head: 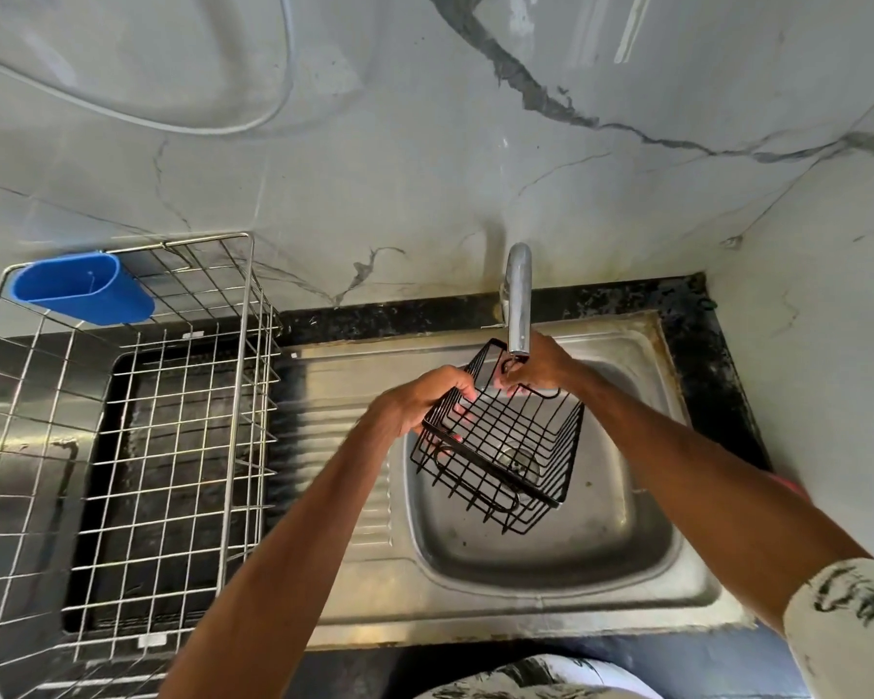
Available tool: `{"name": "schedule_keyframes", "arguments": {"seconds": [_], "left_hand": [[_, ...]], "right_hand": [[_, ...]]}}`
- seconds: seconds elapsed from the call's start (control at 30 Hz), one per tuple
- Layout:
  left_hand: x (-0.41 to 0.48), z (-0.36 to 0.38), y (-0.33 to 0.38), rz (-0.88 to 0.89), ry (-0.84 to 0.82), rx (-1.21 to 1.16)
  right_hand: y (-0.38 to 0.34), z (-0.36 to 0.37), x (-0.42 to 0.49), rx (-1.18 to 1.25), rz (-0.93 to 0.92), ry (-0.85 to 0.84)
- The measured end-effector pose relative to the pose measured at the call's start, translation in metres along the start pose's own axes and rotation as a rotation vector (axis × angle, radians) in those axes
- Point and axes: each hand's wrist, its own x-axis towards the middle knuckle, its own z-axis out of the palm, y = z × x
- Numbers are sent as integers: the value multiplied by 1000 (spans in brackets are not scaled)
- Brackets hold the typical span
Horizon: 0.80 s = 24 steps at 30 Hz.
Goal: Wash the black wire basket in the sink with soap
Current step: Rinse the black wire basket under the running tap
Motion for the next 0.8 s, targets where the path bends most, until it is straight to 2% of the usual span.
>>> {"name": "schedule_keyframes", "arguments": {"seconds": [0.13,0.27,0.53,0.6,0.7,0.8], "left_hand": [[5,6,1,-6,32,-10],[7,5,4,-38,18,-16],[-10,-4,2,-109,35,42],[-13,-3,0,-96,40,31],[-17,0,-1,-97,59,25],[-28,4,5,-73,90,13]], "right_hand": [[33,-11,0,-96,172,-149],[37,-18,-3,-229,198,-188],[-7,6,14,-39,45,-130],[0,11,25,83,1,-80],[9,16,27,182,-23,-130],[6,8,6,69,55,-140]]}}
